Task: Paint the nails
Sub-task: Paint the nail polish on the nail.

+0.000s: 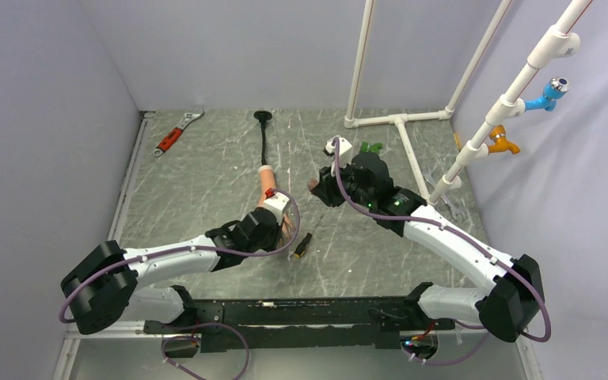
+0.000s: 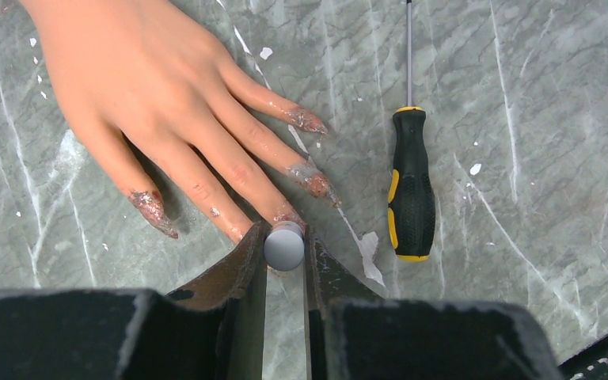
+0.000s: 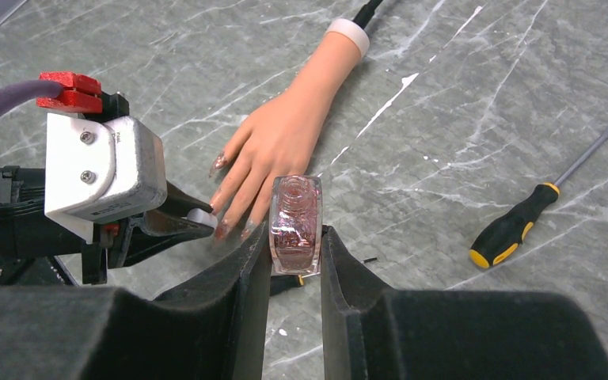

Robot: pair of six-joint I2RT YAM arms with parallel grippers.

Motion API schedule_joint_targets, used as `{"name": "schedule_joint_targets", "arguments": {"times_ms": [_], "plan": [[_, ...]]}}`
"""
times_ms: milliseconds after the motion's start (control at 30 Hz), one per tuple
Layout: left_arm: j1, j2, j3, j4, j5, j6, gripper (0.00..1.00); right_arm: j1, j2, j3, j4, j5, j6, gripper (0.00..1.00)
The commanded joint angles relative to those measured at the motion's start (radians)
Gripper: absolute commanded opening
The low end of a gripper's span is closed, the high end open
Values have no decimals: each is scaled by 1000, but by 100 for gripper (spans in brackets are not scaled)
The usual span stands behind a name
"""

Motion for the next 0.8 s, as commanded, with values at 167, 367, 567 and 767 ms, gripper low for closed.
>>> {"name": "schedule_joint_targets", "arguments": {"times_ms": [167, 367, 567, 767], "plan": [[0, -5, -2, 50, 19, -10, 0, -3, -7, -1, 63, -11, 9, 0], [-1, -28, -68, 113, 100, -54, 0, -3, 1, 11, 51, -16, 6, 0], [-3, -47, -92, 115, 112, -65, 0, -4, 13, 16, 46, -8, 3, 0], [-3, -71, -92, 108, 106, -58, 0, -3, 22, 22, 40, -8, 3, 0]]}}
